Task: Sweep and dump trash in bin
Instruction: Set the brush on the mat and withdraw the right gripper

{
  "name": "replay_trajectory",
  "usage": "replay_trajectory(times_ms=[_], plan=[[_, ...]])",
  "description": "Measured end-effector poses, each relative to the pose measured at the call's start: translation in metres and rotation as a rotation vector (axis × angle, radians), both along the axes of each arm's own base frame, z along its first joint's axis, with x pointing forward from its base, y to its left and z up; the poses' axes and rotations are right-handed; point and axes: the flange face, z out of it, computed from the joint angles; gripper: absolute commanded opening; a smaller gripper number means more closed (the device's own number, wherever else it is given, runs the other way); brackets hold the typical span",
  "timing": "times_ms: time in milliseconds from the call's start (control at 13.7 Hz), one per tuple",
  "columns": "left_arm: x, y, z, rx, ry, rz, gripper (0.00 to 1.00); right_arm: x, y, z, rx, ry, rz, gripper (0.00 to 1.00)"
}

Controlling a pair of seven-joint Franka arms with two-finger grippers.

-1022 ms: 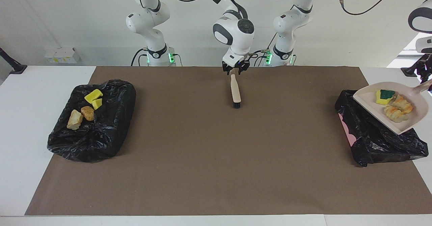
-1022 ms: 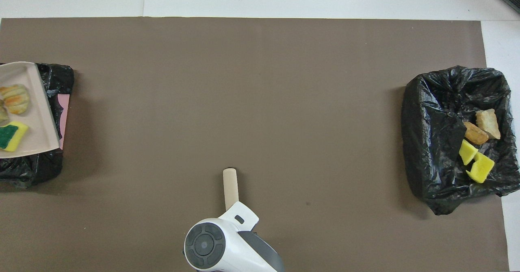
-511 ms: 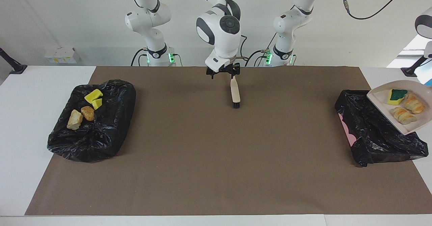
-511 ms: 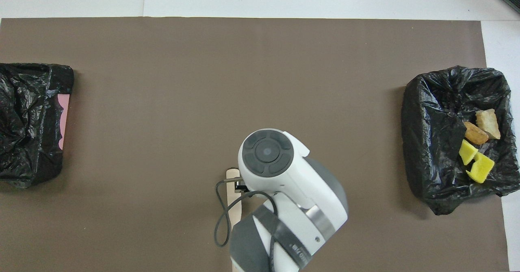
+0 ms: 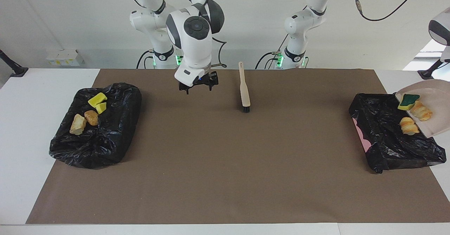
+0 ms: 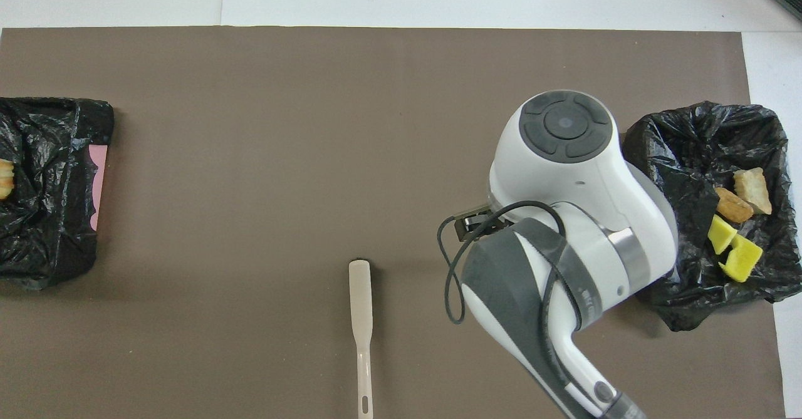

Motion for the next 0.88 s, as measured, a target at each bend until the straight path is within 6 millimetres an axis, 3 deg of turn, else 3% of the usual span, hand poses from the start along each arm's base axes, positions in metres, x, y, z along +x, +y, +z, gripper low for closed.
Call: replay_trajectory(times_ms=[365,511,657,876], plan=[[0.013,-0.023,0.004,0.084,-0.017,-0.028,0.00,0.020,-0.088,0.045,0.017,-0.071,-0.055,1.00],[0.019,-0.039,0.008,0.083,-0.040,-0.039,0.00,0.019,-0.101,0.056,0.017,-0.092,-0.078,1.00],[0.026,-0.067,0.010,0.058,-0.068,-0.008,0.00,0.020,-0.113,0.059,0.015,-0.095,-0.101,1.00],[0.028,-0.116,-0.006,-0.133,-0.109,0.121,0.00,0.026,-0.145,0.060,0.011,-0.099,-0.157,1.00]])
